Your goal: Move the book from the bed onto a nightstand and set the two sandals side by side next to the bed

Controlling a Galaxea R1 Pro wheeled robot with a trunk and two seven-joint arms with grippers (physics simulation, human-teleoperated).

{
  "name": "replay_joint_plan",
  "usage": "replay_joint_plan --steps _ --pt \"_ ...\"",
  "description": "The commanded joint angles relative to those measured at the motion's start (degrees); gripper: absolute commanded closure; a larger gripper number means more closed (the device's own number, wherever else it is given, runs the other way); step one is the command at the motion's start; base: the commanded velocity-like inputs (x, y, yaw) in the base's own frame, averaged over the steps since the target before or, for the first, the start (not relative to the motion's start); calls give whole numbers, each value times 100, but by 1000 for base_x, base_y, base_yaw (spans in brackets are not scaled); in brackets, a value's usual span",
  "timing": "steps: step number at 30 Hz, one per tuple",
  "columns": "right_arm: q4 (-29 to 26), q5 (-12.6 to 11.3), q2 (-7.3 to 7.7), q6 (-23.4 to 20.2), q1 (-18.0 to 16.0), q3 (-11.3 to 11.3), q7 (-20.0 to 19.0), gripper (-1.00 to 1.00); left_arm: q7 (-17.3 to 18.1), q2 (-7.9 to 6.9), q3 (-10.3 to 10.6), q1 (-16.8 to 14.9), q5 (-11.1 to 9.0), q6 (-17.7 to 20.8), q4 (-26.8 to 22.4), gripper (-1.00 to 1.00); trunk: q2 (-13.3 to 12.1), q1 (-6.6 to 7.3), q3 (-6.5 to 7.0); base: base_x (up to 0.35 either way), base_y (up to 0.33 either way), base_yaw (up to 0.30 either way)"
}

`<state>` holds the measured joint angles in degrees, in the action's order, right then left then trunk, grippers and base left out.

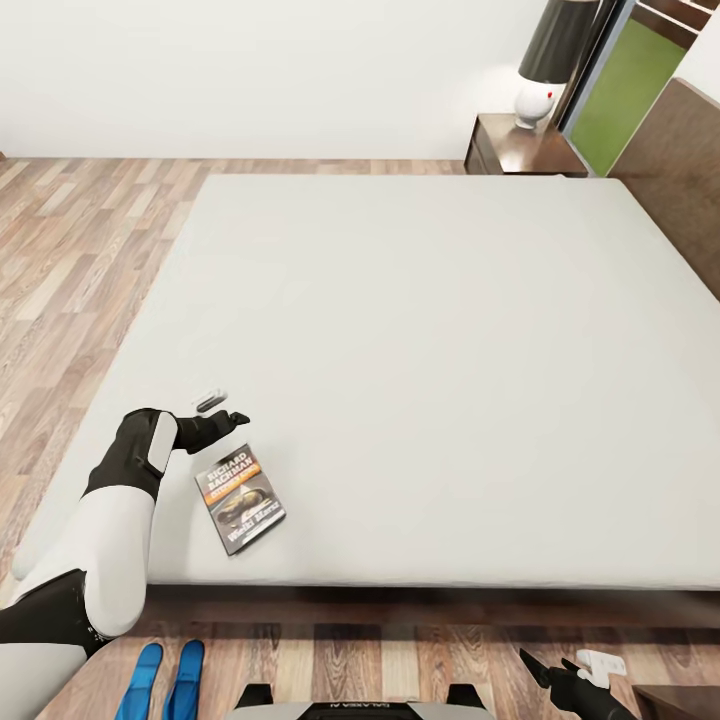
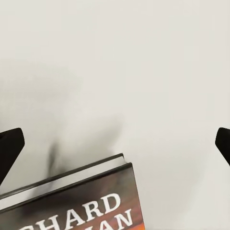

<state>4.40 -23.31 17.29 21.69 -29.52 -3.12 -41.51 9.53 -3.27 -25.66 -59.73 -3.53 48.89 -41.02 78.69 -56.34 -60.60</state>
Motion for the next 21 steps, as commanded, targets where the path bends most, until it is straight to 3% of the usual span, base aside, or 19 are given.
replay_joint_plan --steps 1,21 --pt "26 2 2 28 -10 -31 -33 -100 -4 1 -13 -3 -34 33 -5 -100 2 0 -3 0 0 0" --pt "26 2 2 26 -10 -31 -33 -100 -4 1 -12 -3 -34 33 -10 -100 2 0 -3 0 0 0"
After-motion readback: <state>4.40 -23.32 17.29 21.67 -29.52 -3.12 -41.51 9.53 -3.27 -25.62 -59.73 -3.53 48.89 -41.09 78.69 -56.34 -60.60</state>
